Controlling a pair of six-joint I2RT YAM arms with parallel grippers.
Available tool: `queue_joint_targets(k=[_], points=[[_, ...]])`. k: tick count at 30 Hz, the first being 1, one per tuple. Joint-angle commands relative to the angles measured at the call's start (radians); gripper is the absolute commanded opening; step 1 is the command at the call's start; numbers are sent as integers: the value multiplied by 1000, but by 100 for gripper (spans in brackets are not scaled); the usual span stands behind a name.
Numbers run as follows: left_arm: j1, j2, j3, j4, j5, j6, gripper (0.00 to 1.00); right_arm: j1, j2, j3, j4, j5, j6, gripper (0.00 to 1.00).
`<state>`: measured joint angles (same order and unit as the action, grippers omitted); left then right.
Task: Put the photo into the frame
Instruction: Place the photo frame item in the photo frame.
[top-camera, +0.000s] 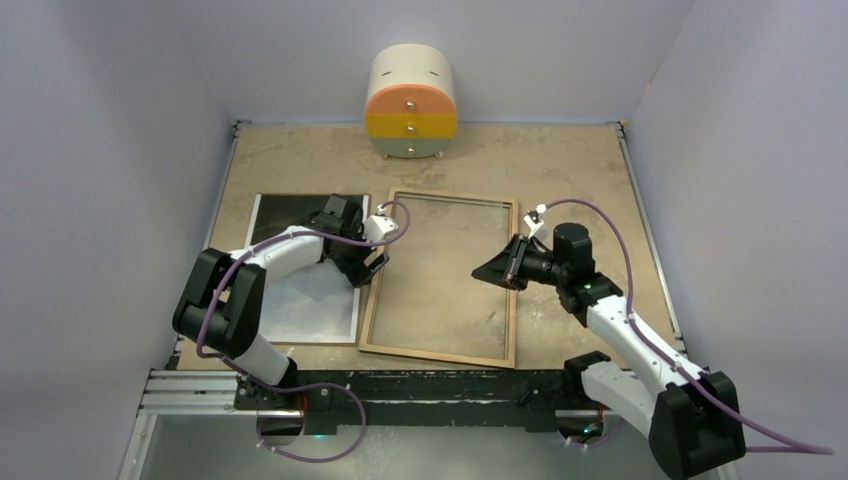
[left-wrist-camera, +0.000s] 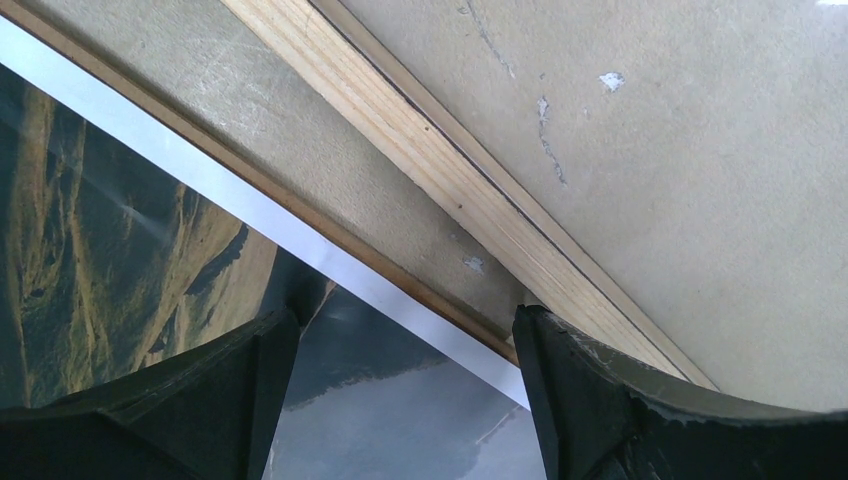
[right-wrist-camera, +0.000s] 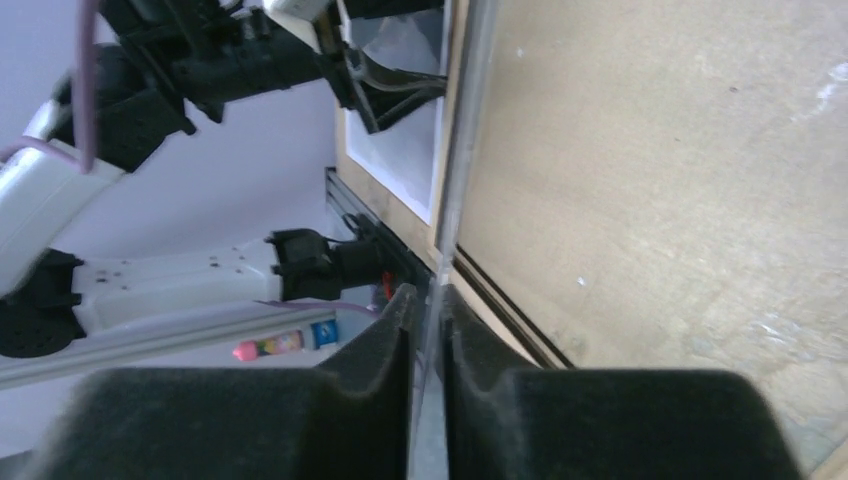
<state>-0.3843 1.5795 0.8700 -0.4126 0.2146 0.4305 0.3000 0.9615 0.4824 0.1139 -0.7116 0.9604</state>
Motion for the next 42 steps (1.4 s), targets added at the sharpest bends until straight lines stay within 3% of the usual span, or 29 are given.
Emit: queue_joint_targets(k=[1, 4, 9, 13, 18, 23, 31, 42], points=[[-4, -21, 14, 20, 61, 6, 83, 11, -14, -2, -112, 47, -80, 30], [-4, -21, 13, 18, 63, 6, 83, 11, -19, 8, -101, 77, -91, 41], [-5, -24, 7, 24, 61, 8, 83, 11, 8, 23, -94, 66, -109, 41], [-5, -26, -3, 25, 59, 11, 83, 11, 29, 13, -60, 42, -104, 48], [-4, -29, -3, 26, 57, 13, 83, 11, 61, 43, -101, 59, -167, 69], [-4, -29, -4, 27, 54, 15, 83, 11, 90, 117, -259, 153, -307, 86], [-4, -26, -5, 31, 54, 15, 83, 11, 138, 144, -327, 233, -381, 93], [-5, -24, -3, 31, 48, 21, 83, 11, 218, 172, -356, 297, -424, 95]])
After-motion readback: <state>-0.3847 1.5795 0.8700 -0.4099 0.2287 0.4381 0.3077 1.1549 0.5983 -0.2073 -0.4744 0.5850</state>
